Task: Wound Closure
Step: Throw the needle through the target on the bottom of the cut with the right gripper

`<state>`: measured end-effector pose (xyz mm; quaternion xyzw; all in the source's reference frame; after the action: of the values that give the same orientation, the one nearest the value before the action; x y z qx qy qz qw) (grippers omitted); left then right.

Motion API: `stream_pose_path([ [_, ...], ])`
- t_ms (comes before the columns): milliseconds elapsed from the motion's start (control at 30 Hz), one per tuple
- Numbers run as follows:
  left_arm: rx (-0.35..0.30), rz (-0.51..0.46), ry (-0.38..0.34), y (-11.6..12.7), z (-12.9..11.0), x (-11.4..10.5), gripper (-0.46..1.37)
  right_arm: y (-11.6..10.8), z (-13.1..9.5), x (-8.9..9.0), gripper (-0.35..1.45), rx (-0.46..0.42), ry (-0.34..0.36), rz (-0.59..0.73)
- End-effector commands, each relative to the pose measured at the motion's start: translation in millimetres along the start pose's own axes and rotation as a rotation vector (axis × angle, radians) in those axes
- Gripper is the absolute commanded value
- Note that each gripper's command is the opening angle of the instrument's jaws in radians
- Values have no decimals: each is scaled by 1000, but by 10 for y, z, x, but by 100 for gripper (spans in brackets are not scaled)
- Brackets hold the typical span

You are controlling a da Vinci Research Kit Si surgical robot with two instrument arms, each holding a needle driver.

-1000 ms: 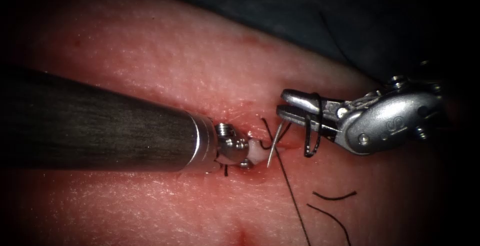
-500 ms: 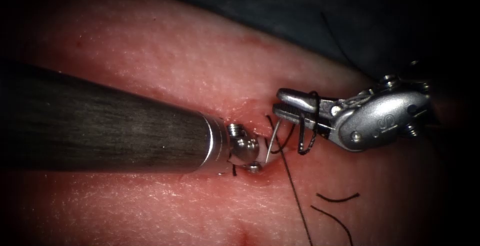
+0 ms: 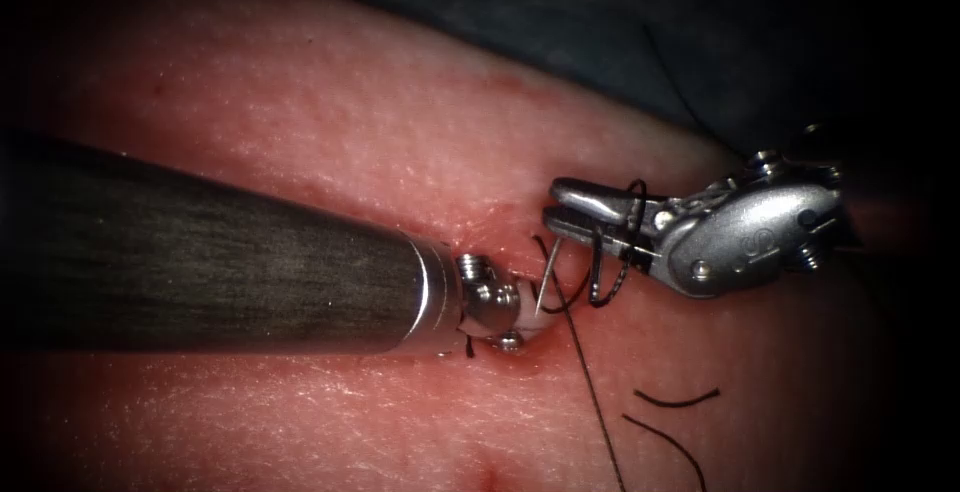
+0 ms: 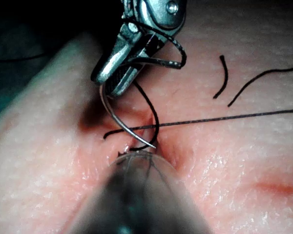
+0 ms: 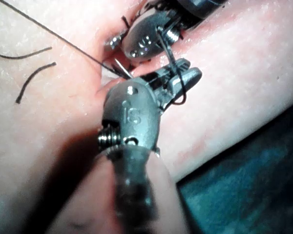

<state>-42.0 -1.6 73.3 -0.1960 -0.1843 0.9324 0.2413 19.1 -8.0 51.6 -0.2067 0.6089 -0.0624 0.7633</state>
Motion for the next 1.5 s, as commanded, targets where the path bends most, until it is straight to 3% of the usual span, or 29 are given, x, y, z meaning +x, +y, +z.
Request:
stream_pose_path([
  [33,-2,0,0,0,-2,0,87,-1,1,-1,-35,-5,-2,-2],
  [700,-17,1,4,2,-14,3,91,-33,8,-25,-35,22,-23,-53],
  [933,-30,7,5,4,-25,5,44,-44,11,-28,-35,43,-27,-61],
  [1067,-29,-15,6,10,-38,9,36,-43,10,-30,-35,44,-25,-68],
  [1200,-31,-22,6,18,-53,16,12,-42,8,-31,-35,45,-23,-62],
  [1233,-31,-23,6,19,-56,17,10,-42,7,-32,-35,45,-23,-62],
  [1333,-36,-28,6,23,-66,22,29,-40,4,-33,-35,47,-20,-56],
  [1400,-22,-27,6,24,-71,23,20,-40,3,-34,-35,48,-19,-50],
  [1500,-17,-26,6,25,-81,23,20,-40,2,-35,-35,48,-18,-45],
])
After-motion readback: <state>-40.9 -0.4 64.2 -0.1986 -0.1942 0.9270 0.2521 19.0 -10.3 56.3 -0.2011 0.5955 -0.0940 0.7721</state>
